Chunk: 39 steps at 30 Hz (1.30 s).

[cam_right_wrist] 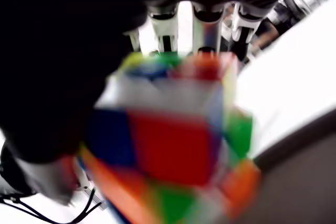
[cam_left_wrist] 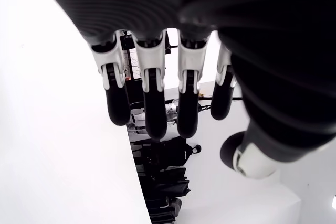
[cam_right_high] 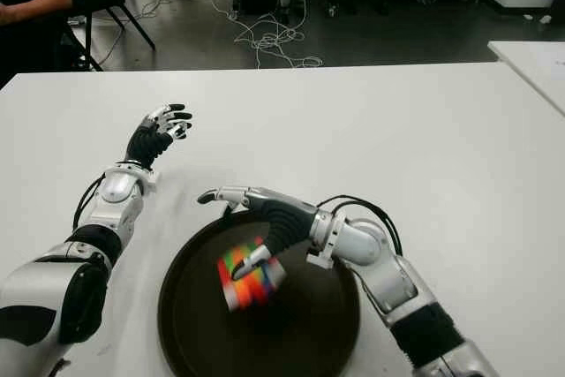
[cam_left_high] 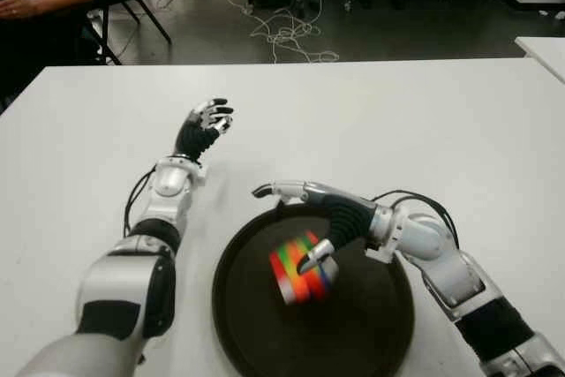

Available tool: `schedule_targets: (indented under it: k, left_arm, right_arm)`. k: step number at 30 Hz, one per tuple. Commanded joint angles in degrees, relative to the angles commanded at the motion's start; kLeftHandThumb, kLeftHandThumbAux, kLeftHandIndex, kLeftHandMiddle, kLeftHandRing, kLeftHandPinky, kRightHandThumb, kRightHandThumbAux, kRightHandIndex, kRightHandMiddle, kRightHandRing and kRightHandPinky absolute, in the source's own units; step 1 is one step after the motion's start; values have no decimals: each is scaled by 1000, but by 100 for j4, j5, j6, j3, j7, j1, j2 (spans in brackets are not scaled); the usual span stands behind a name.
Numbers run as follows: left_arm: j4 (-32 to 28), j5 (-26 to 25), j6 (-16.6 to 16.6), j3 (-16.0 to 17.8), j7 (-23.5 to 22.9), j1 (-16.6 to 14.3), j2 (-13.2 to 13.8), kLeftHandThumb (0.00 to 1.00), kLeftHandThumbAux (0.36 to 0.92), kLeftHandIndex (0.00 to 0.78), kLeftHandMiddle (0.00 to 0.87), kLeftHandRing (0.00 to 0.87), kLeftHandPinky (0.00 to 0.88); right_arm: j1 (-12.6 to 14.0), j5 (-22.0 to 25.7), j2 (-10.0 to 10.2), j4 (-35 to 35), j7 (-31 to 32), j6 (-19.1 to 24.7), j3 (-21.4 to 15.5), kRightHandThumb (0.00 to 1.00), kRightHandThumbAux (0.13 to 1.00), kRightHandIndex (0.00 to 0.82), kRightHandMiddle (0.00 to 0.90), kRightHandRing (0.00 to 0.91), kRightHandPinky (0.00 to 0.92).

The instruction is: Pick up the Rubik's Cube and put it in the plate

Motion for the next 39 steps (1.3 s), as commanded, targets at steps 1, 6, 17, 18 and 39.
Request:
schedule_targets:
  k: [1,6,17,18,39]
  left_arm:
    - [0,5,-5,-5,8,1,2,74,669,234,290,257,254]
    - [3,20,-24,-32,3,2,20,67,679,237,290,252,246]
    - [4,-48,68,11,-107,-9,21,68,666,230,288,254,245]
    - [3,-47,53,12,-106,-6,21,68,666,230,288,255,246]
    - [2,-29,95,30,-49,0,-9,80,667,234,294,262,234]
  right_arm:
    - [-8,-32,5,26,-19,-16,-4,2,530,0,0,0,0]
    - [-61,-277,37,212,-196,-193,-21,0,472,0,0,0,0]
    - [-168,-823,47,445,-621,-272,-89,0,407,0,0,0,0]
    - [-187,-907,42,447,-680,-250,-101,0,405,0,0,0,0]
    - [-673,241,-437,364,-1405,-396,-2080,0,445,0,5,3,10]
